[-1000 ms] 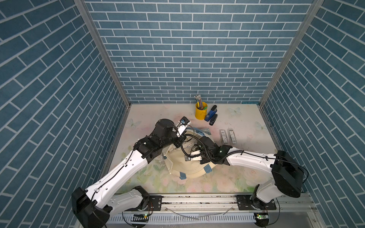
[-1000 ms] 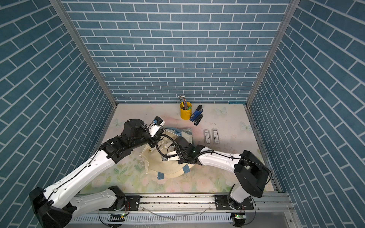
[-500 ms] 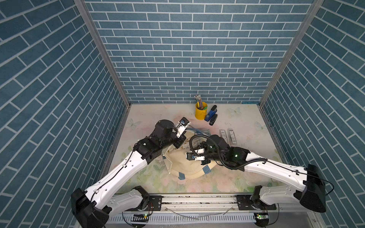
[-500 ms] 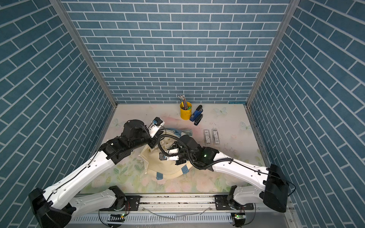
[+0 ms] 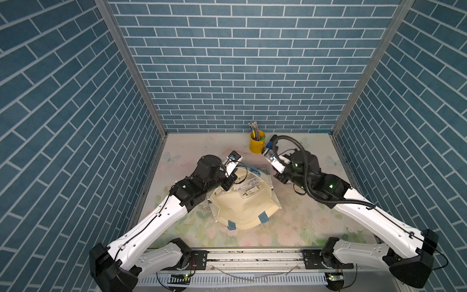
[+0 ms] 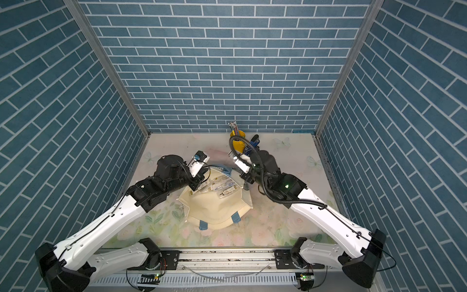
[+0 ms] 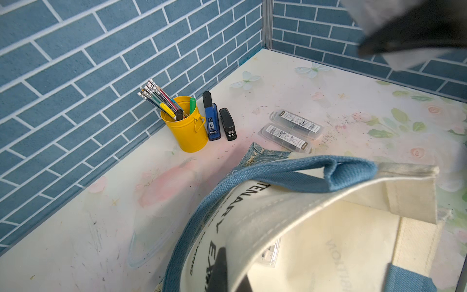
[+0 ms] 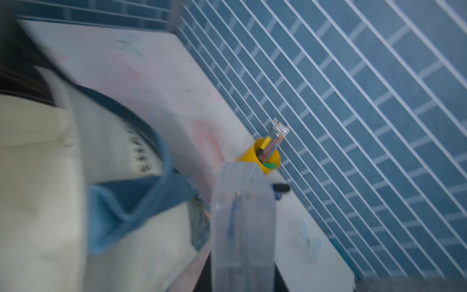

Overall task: Take out the compass set from the canvas bag
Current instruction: Pick up the compass set from the canvas bag, then place the compass set at the center of the board.

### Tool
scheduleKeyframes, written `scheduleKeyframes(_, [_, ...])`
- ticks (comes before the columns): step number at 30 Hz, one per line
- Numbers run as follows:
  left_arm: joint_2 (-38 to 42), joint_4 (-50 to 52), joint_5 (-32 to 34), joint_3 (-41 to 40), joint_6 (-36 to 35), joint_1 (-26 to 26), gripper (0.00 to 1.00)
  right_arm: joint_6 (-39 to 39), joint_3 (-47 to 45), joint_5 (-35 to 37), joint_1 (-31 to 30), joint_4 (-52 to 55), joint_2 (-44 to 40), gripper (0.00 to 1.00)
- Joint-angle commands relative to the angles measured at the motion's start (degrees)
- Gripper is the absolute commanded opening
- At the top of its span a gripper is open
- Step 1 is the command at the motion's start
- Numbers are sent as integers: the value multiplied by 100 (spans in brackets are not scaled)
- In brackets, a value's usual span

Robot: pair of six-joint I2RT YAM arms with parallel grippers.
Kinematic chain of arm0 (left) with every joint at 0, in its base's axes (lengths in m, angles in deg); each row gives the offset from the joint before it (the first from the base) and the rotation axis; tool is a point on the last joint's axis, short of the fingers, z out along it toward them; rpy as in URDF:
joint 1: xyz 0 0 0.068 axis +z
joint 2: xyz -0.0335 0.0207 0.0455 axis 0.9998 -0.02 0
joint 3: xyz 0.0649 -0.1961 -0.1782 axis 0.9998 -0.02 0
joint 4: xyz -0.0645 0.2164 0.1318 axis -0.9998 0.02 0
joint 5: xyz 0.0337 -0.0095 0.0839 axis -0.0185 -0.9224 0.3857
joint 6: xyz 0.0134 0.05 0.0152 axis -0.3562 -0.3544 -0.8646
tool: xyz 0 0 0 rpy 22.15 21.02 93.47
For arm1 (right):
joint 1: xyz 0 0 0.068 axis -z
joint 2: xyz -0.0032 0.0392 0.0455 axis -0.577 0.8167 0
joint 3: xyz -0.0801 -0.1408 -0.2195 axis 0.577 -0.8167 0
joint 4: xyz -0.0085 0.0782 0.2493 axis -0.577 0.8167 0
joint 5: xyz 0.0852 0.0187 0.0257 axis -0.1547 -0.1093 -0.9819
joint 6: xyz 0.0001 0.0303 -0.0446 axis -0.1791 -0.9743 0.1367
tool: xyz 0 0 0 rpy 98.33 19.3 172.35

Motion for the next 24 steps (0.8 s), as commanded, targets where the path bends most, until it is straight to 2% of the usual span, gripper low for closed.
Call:
scheduleKeyframes(1, [145,-345,-8,-52,93,-2,0,-1393,3,455,796,614,307,0])
scheduleKeyframes(6, [127,-354,-85,-25,90,-2,0,-2178,-60,412,2097,992,1075,0])
scheduleKeyframes(11, [141,-379,-144,-41,118,-1,0,-2510,103,301,3071,1204,2043,0])
scheduleKeyframes(16, [121,-408,-195,-63,145,0,0,-2391,150,2,3543,914,2799,0])
scheduleKeyframes(24, [120,-401,-212,-78,129,-1,0,-2271,306,-198,3710,571,3579,0])
